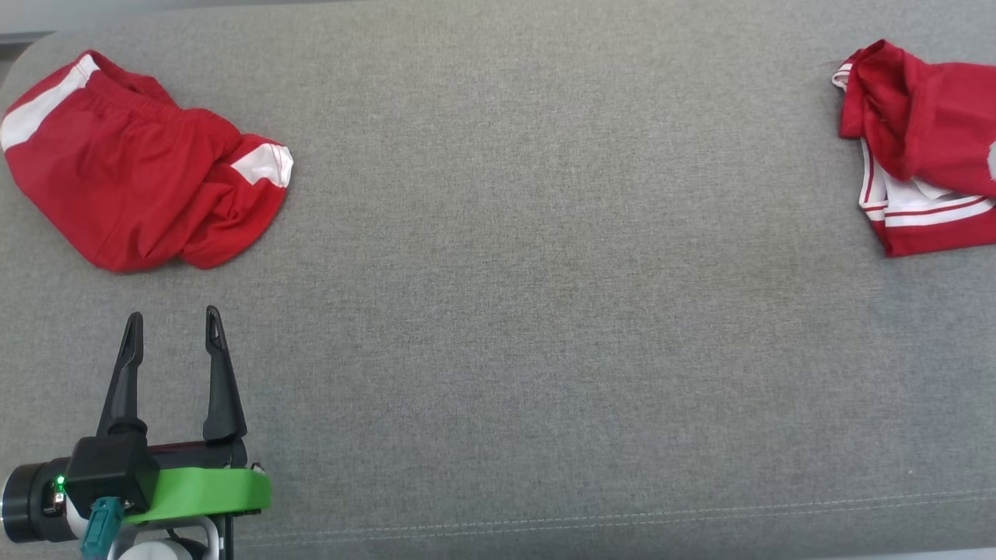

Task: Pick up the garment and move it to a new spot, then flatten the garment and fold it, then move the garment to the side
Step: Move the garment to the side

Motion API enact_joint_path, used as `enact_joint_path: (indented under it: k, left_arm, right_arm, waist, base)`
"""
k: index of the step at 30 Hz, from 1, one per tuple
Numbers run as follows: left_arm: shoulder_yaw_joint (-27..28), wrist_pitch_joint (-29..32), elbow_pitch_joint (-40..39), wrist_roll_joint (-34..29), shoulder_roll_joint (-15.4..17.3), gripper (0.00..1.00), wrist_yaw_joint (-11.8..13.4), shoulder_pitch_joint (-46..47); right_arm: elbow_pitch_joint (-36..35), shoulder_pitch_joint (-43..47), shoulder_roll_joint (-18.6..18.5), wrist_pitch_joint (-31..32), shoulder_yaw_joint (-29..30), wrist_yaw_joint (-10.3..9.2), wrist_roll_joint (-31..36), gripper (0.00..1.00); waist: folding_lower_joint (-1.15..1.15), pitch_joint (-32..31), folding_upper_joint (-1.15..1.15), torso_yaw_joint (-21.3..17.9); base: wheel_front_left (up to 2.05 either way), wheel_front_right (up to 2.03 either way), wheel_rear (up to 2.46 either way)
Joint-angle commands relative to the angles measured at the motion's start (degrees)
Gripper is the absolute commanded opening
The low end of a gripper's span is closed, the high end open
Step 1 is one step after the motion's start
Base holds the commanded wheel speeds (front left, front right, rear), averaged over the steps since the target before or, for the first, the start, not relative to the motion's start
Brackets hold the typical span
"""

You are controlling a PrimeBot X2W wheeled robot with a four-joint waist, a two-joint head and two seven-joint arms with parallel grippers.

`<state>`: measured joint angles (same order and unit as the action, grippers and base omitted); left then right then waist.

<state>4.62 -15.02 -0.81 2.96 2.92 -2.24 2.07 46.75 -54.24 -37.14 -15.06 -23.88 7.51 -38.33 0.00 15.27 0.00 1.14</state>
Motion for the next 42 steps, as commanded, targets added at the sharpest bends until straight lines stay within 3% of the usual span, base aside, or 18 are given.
enact_joint_path:
  k: [1, 10, 19, 28, 42]
  left_arm:
    - [0.1, -0.1, 0.2, 0.1, 0.0, 1.0, 0.3, -0.7]
    - [0.2, -0.1, 0.6, 0.4, 0.0, 1.0, 0.5, -2.8]
    - [-0.2, -0.1, 0.7, 0.7, 0.0, 1.0, 0.8, -4.1]
    - [-0.5, -0.1, 1.2, 0.0, 0.0, 1.0, 0.9, -5.4]
    - [-0.2, -0.1, 5.2, 0.7, 0.1, 1.0, -0.3, -8.8]
  right_arm:
    - [-1.7, 2.6, 1.4, -0.2, 2.3, -0.03, 1.7, 1.0]
    - [-13.5, 18.8, 12.1, -0.2, 13.3, -0.03, 11.0, 1.0]
    - [-23.8, 30.2, 19.4, -0.2, 17.0, -0.04, 15.5, 1.0]
    - [-31.4, 40.8, 24.6, -0.2, 20.9, -0.02, 20.8, 1.0]
    - [-33.9, 50.8, 29.9, -0.2, 25.5, -0.03, 27.2, 1.0]
  waist:
    - [0.0, -2.4, 0.0, -1.2]
    - [0.0, -7.5, 0.0, -2.5]
    - [0.0, -10.3, 0.0, -3.0]
    - [0.0, -12.4, 0.0, -2.6]
    - [0.0, -16.0, 0.0, -3.2]
  base:
    - [0.0, 0.0, 0.0]
    - [0.0, 0.0, 0.0]
    - [0.0, 0.0, 0.0]
    - [0.0, 0.0, 0.0]
    - [0.0, 0.0, 0.0]
